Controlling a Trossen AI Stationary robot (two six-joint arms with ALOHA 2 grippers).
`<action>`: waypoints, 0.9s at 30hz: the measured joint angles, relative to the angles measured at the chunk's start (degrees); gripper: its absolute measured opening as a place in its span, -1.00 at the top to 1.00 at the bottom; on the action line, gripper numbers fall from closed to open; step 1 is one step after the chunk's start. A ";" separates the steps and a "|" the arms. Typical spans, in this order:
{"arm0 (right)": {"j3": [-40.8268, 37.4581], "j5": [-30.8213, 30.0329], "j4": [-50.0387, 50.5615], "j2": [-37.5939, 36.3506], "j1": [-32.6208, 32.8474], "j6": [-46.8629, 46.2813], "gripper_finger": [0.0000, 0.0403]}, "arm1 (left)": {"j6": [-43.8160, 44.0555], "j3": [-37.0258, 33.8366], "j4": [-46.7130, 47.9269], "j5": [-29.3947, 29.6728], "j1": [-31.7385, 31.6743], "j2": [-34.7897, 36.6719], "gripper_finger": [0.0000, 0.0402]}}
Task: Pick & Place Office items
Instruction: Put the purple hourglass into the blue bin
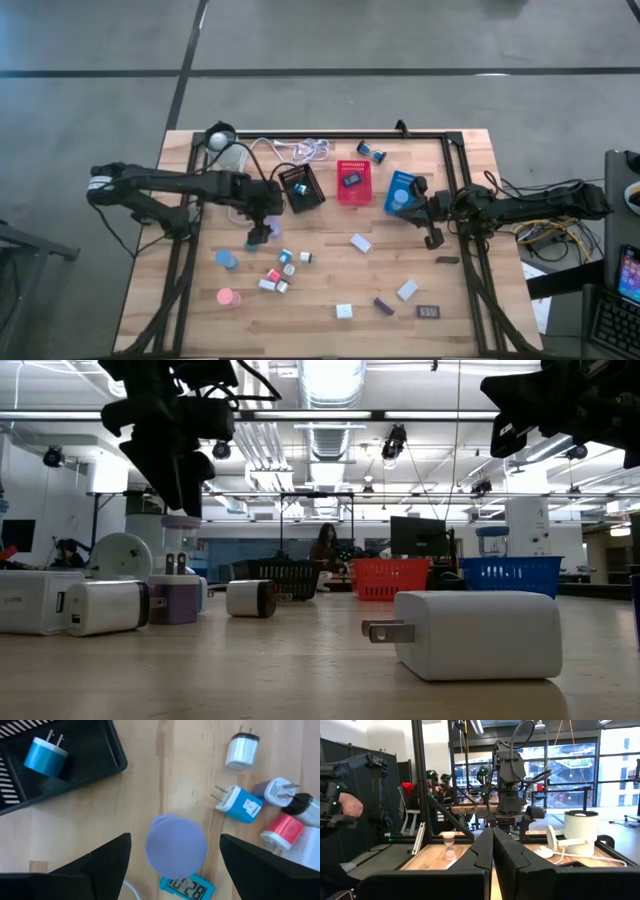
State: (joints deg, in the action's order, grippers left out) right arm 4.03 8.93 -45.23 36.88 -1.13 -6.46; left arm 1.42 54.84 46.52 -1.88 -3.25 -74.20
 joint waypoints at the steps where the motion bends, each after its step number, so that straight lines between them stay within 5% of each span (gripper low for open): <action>1: 0.00 0.00 0.00 0.00 0.00 -0.01 0.96 | 0.14 0.13 0.04 0.15 0.00 -0.24 -0.54; 21: 0.00 0.00 -0.02 0.00 0.00 -0.04 0.96 | -1.50 2.55 2.24 2.24 0.02 -5.52 -0.54; 27: 0.01 0.00 -0.02 0.00 -0.02 -0.11 0.96 | -1.33 2.03 2.46 3.04 0.01 -5.78 -0.38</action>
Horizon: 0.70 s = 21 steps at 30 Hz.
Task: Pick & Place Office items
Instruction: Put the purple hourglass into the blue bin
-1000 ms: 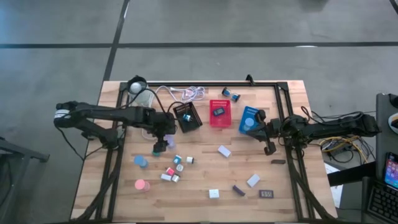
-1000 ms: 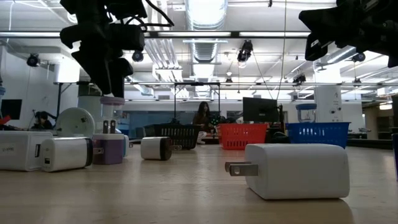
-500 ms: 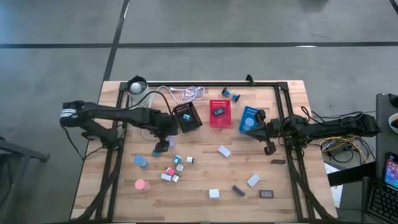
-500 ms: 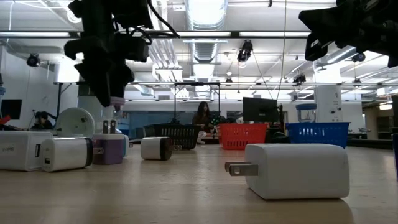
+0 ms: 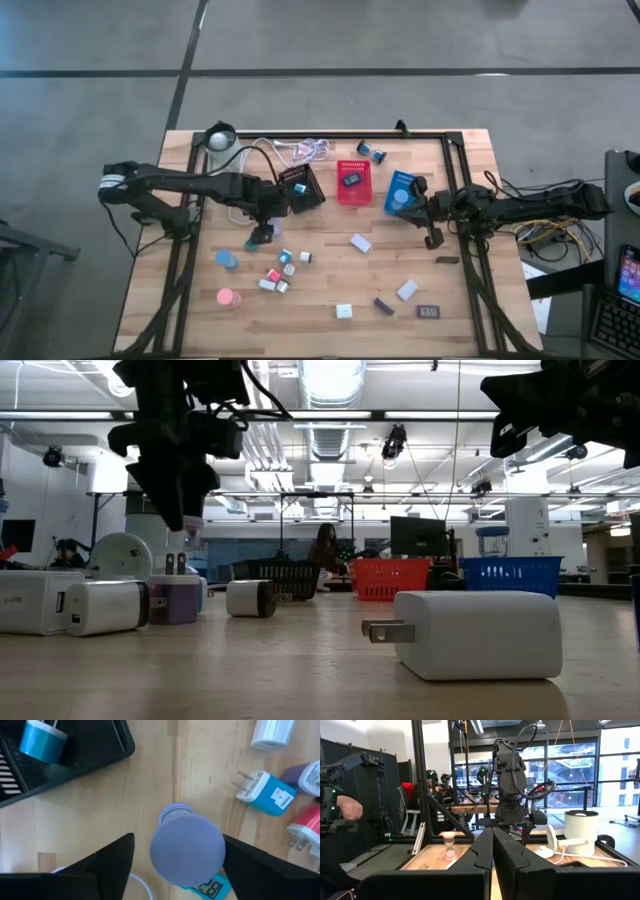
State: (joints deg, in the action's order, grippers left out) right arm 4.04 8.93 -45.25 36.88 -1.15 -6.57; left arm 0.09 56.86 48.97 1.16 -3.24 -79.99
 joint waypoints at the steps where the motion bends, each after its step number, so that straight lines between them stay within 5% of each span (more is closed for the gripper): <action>1: 0.01 -0.01 0.00 0.00 0.01 -0.02 0.96 | -0.05 0.00 -0.12 0.05 0.01 0.02 -0.32; 5: 0.01 0.00 0.00 0.02 0.02 0.02 0.96 | -1.62 0.00 -0.78 0.14 -0.01 0.11 -0.02; 14: 0.01 0.02 0.01 0.02 0.00 -0.02 0.96 | -2.64 0.22 -0.43 0.03 0.03 1.28 -0.01; 21: 0.01 0.04 0.02 0.02 0.02 -0.31 0.96 | -4.25 0.96 -2.11 -0.92 0.03 10.37 -0.01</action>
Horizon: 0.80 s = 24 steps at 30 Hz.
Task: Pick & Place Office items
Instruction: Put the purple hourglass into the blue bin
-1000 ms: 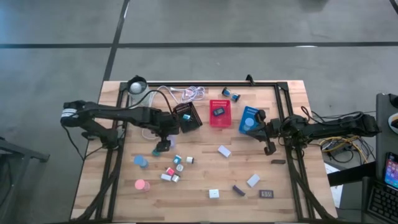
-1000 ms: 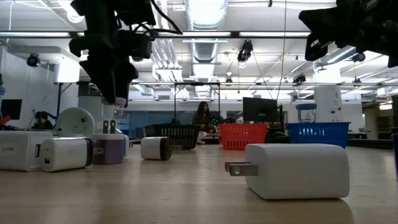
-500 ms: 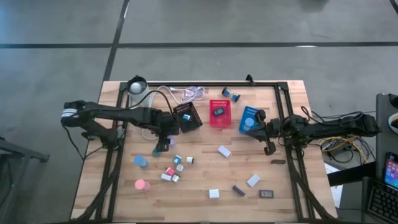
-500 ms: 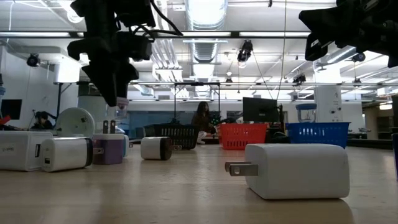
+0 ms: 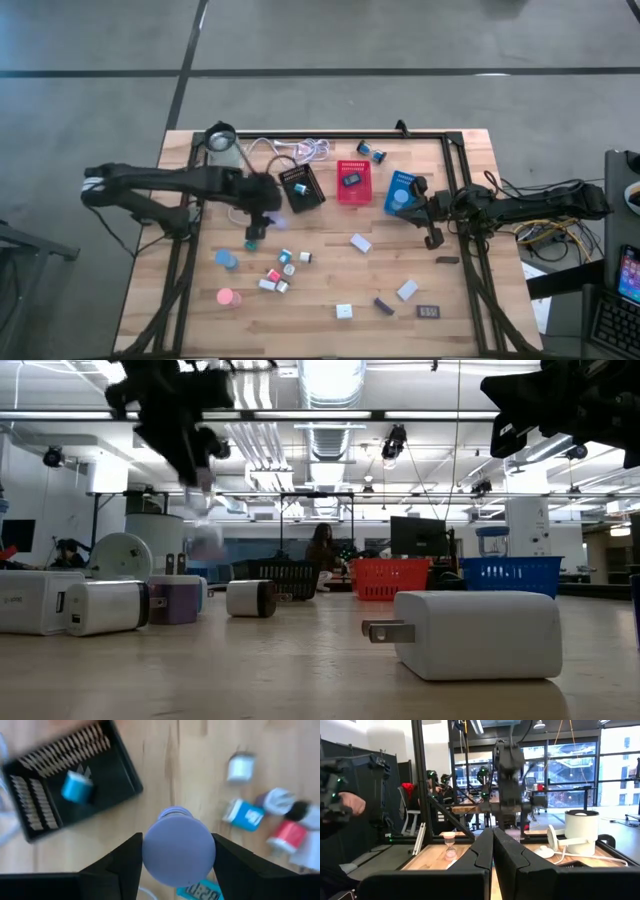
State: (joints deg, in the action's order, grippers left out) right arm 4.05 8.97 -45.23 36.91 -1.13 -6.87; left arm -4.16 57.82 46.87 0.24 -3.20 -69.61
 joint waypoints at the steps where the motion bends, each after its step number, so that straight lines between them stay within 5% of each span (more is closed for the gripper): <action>1: 0.00 0.00 0.00 0.00 -0.02 0.00 0.96 | -0.13 0.00 -0.73 -0.52 0.00 1.75 -0.01; 8: 0.00 0.00 0.02 0.00 0.00 -0.02 0.96 | -0.73 -3.80 -11.53 -3.94 0.00 15.34 -0.01; 24: 0.00 0.00 0.11 0.00 0.00 0.37 0.96 | -3.73 -31.71 -53.48 -10.79 0.02 39.10 -0.01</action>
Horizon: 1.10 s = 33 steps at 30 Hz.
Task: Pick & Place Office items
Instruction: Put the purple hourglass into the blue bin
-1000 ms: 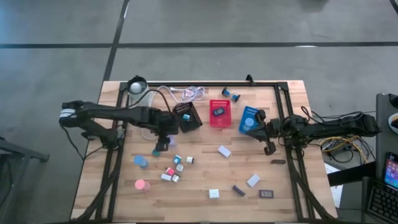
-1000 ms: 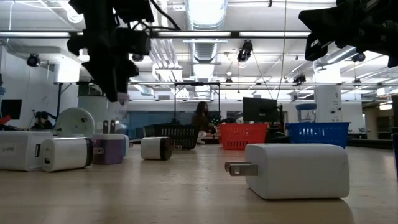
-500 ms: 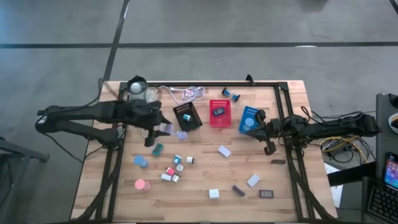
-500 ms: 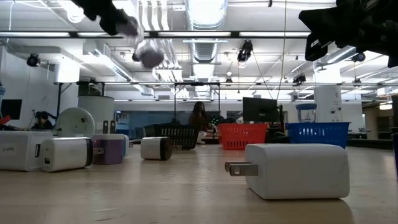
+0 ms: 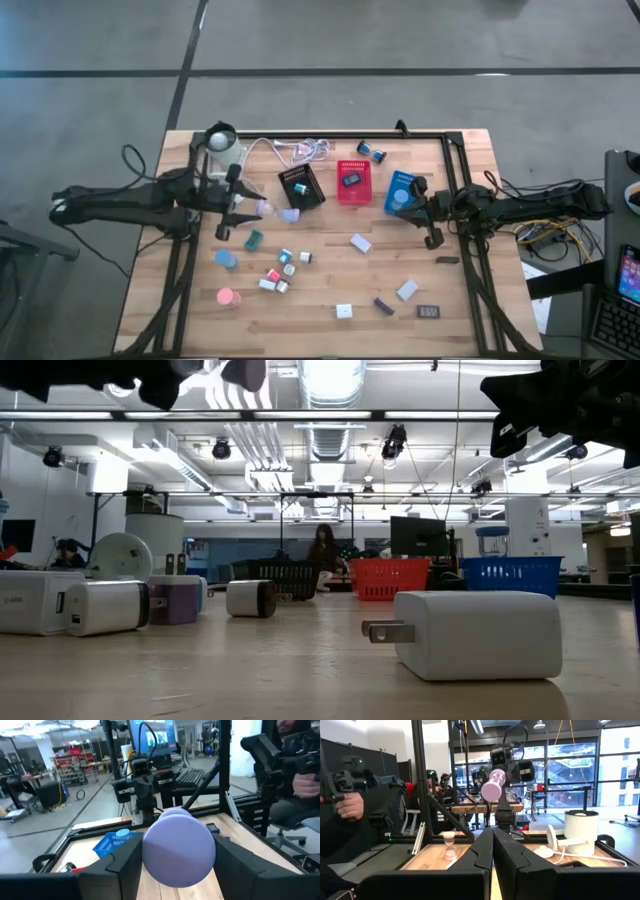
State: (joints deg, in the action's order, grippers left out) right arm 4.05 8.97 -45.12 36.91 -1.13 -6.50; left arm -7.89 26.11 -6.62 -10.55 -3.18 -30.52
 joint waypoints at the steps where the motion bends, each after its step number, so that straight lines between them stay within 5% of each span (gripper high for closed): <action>1: 0.00 0.00 0.02 0.00 -0.02 0.02 0.96 | 0.04 -1.40 -1.23 -0.06 0.00 1.15 -0.01; 15: 0.02 -0.07 1.89 0.09 -0.01 1.25 0.96 | 1.67 -18.15 -11.25 -2.07 -0.09 14.90 -0.01; 33: 0.02 -1.65 1.78 1.55 0.00 3.90 0.96 | -0.89 -22.42 -9.89 -6.14 -0.09 18.94 -0.01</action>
State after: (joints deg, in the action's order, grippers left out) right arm 4.08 7.32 -43.34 38.46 -1.13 -2.60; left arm -8.78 3.70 -16.51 -16.69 -3.27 -11.57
